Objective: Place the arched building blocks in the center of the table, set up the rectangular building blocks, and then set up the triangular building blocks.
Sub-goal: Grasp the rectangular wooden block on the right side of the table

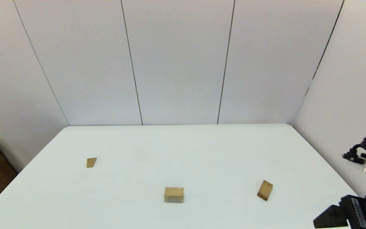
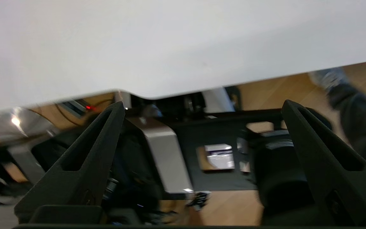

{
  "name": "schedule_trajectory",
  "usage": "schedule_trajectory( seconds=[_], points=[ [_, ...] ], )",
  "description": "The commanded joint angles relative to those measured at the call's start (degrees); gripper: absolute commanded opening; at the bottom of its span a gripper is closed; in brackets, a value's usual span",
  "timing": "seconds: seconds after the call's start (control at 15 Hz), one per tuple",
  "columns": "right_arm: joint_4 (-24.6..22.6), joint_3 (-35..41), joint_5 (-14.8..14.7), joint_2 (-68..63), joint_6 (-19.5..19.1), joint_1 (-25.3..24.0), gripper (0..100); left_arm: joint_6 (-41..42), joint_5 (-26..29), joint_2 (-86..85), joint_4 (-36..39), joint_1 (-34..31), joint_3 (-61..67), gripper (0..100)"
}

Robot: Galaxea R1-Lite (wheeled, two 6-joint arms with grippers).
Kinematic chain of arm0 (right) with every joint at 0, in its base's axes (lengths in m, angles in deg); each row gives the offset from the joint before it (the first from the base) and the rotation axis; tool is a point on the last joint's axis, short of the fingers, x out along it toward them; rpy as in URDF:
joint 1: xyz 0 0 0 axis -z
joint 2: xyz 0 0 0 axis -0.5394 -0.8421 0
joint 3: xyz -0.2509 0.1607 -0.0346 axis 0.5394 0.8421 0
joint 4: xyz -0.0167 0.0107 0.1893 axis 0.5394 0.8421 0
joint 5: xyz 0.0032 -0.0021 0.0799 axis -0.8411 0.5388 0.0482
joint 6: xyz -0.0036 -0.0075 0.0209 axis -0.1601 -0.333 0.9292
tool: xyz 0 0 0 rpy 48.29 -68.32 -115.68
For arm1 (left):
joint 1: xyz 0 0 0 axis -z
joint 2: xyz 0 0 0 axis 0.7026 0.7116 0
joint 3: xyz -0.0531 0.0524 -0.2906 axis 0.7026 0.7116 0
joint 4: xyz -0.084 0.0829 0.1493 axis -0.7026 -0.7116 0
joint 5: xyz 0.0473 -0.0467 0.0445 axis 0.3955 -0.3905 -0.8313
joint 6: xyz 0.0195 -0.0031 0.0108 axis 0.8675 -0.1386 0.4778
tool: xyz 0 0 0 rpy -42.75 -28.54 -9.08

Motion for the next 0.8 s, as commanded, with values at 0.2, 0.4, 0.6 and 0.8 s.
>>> schedule_trajectory(
  seconds=[0.2,0.4,0.6,0.8],
  points=[
    [-5.49,-4.15,-0.11,-17.94,12.29,-1.95,100,0.07,0.05,0.10,-0.07,-0.05,-0.01,100],
    [-8.83,-6.78,-0.73,-23.21,13.88,-1.60,100,0.07,0.05,-0.07,-0.07,-0.05,-0.01,100],
    [-10.15,-10.74,-3.28,-29.01,16.78,-0.20,100,0.16,0.05,-0.07,-0.07,-0.05,-0.01,100],
    [-10.77,-13.11,-2.93,-32.18,17.39,1.12,100,0.07,0.05,-0.07,-0.07,-0.05,-0.01,100]
  ],
)
